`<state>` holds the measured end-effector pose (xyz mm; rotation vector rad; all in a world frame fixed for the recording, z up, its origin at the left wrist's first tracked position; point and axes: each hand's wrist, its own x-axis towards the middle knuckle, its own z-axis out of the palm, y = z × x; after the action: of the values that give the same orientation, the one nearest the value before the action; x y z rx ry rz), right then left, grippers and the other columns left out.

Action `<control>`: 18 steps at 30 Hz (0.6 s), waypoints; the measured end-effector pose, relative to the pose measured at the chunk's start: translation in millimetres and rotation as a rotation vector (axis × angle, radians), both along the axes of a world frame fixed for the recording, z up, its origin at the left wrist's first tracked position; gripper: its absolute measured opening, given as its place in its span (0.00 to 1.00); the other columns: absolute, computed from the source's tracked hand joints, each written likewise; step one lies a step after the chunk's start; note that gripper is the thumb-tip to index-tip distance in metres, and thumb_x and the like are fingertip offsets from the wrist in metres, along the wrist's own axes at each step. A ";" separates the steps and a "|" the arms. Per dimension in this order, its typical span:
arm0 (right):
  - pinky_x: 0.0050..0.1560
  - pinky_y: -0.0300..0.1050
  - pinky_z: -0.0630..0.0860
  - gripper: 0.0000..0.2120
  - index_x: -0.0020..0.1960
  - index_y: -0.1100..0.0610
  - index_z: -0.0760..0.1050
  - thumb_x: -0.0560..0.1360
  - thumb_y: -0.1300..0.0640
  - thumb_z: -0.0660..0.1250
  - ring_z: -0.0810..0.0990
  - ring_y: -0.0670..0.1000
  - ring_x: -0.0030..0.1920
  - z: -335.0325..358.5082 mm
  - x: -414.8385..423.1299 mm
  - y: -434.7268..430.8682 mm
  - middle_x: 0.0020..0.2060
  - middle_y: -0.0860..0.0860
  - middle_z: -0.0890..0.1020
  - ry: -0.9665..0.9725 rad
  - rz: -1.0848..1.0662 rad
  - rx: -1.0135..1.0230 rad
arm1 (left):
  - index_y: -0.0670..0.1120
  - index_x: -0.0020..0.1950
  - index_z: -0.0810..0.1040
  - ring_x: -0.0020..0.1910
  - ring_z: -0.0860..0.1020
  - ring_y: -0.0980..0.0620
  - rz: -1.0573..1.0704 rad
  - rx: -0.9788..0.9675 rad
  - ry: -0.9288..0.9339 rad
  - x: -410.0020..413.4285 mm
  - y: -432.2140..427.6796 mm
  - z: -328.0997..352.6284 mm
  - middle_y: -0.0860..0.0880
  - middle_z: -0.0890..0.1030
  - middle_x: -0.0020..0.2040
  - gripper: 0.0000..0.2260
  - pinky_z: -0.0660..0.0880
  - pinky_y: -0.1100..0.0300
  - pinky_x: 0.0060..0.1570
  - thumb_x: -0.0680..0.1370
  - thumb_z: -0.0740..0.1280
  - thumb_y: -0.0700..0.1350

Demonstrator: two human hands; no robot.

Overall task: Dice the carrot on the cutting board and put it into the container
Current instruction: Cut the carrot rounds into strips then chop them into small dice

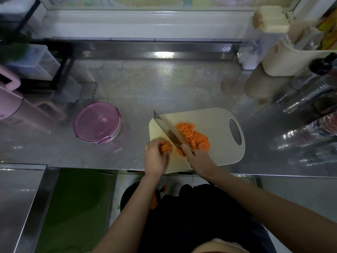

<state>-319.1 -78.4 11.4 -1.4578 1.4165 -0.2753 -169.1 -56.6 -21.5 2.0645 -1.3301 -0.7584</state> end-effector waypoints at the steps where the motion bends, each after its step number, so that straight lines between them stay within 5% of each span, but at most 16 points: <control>1: 0.32 0.39 0.64 0.25 0.26 0.51 0.65 0.80 0.45 0.54 0.69 0.44 0.27 1.7 0.6 0.9 0.23 0.47 0.70 0.009 0.006 -0.006 | 0.46 0.50 0.78 0.52 0.71 0.50 -0.004 0.004 0.000 -0.3 0.0 0.3 0.53 0.75 0.47 0.11 0.63 0.67 0.48 0.70 0.73 0.40; 5: 0.32 0.38 0.63 0.26 0.25 0.51 0.65 0.80 0.45 0.54 0.68 0.44 0.28 2.3 -2.3 1.1 0.23 0.47 0.69 -0.009 -0.034 0.000 | 0.46 0.48 0.78 0.48 0.77 0.49 0.027 0.014 0.042 -2.5 0.4 4.0 0.49 0.80 0.47 0.06 0.71 0.60 0.48 0.72 0.71 0.41; 9: 0.33 0.37 0.63 0.24 0.27 0.51 0.66 0.81 0.45 0.53 0.68 0.44 0.29 2.5 -8.4 -2.0 0.25 0.47 0.70 -0.027 -0.068 0.029 | 0.45 0.50 0.77 0.43 0.74 0.54 0.103 0.037 0.109 -4.4 -1.5 10.5 0.52 0.78 0.43 0.09 0.67 0.65 0.42 0.72 0.72 0.44; 18: 0.42 0.45 0.68 0.22 0.31 0.52 0.69 0.79 0.42 0.54 0.71 0.51 0.34 -5.8 -15.5 -4.7 0.29 0.49 0.73 0.002 -0.122 0.063 | 0.45 0.59 0.75 0.59 0.72 0.46 0.035 0.148 0.066 -1.9 -13.9 4.2 0.44 0.74 0.58 0.16 0.67 0.57 0.59 0.73 0.71 0.46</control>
<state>-334.5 -83.2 5.7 -1.3232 1.5048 -0.3031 -171.0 -70.5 -17.3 2.1513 -1.2320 -0.9263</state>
